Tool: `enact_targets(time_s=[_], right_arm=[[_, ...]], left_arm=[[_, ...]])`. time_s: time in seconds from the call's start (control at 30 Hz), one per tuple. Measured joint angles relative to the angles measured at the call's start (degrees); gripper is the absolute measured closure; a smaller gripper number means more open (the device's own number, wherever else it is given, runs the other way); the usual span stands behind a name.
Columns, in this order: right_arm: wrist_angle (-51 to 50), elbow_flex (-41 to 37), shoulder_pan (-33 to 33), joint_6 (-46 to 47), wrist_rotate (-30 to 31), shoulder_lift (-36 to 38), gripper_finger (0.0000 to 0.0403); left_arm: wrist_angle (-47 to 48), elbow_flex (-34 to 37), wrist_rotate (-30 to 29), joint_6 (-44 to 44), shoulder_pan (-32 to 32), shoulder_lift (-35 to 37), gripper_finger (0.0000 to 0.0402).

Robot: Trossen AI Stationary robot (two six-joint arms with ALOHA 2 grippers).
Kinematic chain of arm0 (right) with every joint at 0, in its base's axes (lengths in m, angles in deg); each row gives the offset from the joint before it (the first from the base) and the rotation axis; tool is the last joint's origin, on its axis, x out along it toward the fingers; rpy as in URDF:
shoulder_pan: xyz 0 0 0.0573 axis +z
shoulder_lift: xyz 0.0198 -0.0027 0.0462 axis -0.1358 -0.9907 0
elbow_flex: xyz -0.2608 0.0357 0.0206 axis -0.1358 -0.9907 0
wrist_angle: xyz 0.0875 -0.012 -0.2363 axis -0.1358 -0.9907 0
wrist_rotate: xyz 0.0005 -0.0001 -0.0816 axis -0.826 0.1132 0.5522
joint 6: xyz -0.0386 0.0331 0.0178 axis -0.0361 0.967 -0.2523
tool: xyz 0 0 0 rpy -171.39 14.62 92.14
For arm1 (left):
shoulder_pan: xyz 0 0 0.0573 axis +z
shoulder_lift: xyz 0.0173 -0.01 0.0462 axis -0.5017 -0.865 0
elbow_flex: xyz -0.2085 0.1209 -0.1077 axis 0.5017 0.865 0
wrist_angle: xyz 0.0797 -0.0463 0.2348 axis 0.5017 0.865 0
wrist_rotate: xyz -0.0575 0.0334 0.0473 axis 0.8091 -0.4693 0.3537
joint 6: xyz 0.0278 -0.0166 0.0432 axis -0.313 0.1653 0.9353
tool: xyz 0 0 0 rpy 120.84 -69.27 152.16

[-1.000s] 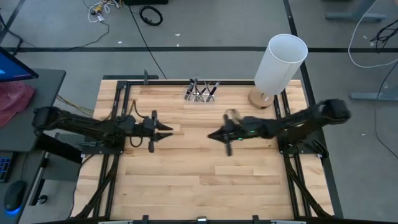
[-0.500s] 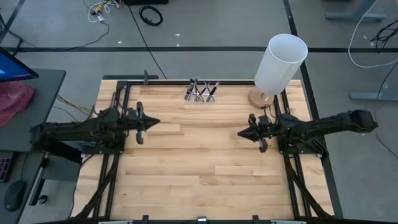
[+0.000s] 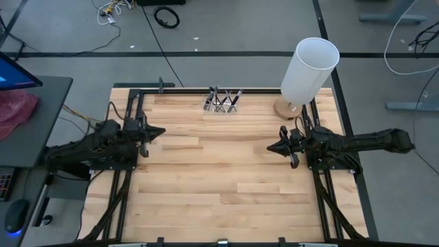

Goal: Pick & Place Makeup Supplies
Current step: Return to Home Position

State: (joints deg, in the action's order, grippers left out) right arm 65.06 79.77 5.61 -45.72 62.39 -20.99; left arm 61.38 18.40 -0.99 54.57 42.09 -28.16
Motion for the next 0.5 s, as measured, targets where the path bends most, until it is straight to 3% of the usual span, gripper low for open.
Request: enact_targets(time_s=[0.1, 0.5], right_arm=[[-3.39, 0.01, 0.00, -0.52, 0.01, 2.35, 0.0403], [-23.29, 0.02, -0.03, 0.83, 0.83, 21.05, 0.0403]], left_arm=[[3.08, -0.01, -0.06, 0.02, 0.26, 4.17, 0.0398], [5.62, 0.58, -1.07, -0.92, 0.46, 4.02, 0.0399]])
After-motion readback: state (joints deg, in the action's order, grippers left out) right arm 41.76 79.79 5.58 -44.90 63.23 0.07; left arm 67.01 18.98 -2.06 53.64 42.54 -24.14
